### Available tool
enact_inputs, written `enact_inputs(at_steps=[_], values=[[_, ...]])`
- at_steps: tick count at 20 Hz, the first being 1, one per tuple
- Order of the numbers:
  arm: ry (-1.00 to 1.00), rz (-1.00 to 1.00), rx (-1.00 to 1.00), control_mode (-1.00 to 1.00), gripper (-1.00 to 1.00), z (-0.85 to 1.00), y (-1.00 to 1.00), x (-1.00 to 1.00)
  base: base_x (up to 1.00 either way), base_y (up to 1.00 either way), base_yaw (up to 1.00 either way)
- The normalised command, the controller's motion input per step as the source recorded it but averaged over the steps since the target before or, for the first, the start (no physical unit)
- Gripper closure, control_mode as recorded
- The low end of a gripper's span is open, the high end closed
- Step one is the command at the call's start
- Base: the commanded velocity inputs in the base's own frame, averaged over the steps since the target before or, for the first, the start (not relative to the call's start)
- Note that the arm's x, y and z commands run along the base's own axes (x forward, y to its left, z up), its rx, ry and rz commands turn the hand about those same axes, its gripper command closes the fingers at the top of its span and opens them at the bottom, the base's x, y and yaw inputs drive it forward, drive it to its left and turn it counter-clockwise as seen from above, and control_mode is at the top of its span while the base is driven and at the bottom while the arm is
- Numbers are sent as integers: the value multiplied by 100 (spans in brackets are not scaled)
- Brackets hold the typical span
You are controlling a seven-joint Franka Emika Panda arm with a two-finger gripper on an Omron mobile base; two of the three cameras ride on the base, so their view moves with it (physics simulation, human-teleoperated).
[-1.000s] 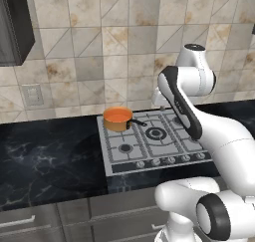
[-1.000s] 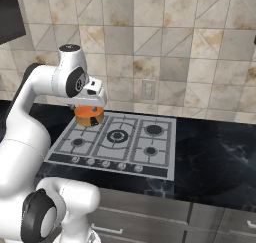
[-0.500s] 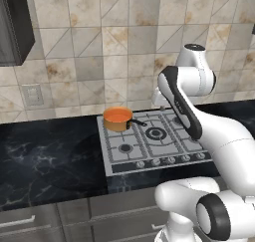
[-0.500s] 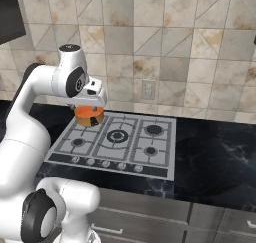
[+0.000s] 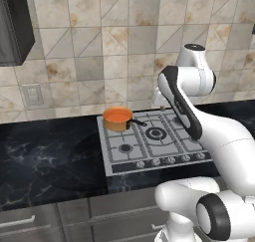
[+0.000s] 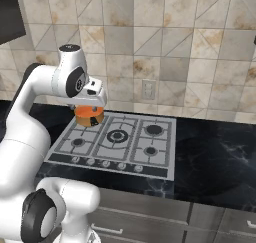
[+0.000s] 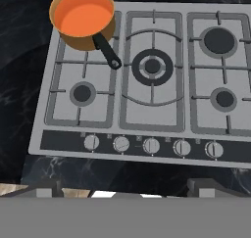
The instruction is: Wait until the marinara sauce is simmered to a deep red color and then turn off the stove.
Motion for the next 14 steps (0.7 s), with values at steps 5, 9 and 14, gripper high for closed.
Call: enact_inputs(at_steps=[5,9,14], values=[[0,0,0,-100,-100,0,0,0,0,0,0],[0,0,0,-100,-100,0,0,0,0,0,0],[0,0,0,-100,-100,0,0,0,0,0,0]])
